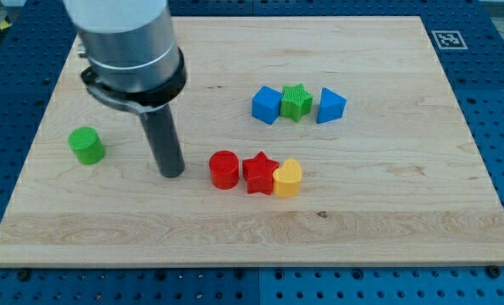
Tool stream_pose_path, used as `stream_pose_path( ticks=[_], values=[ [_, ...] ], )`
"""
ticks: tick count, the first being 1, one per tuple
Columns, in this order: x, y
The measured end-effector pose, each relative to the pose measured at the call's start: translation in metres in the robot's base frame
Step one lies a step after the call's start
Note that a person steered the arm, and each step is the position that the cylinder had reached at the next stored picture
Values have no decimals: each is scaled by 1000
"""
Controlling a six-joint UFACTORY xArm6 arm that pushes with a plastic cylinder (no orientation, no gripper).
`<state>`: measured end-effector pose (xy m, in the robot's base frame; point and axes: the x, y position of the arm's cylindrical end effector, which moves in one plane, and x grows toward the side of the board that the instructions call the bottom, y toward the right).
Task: Move the red circle a bit right
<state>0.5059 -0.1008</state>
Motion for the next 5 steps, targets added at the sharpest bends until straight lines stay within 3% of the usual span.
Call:
stream_pose_path(
  ticks=[2, 5],
  values=[
    [-12, 36],
    [-11, 39]
  ],
)
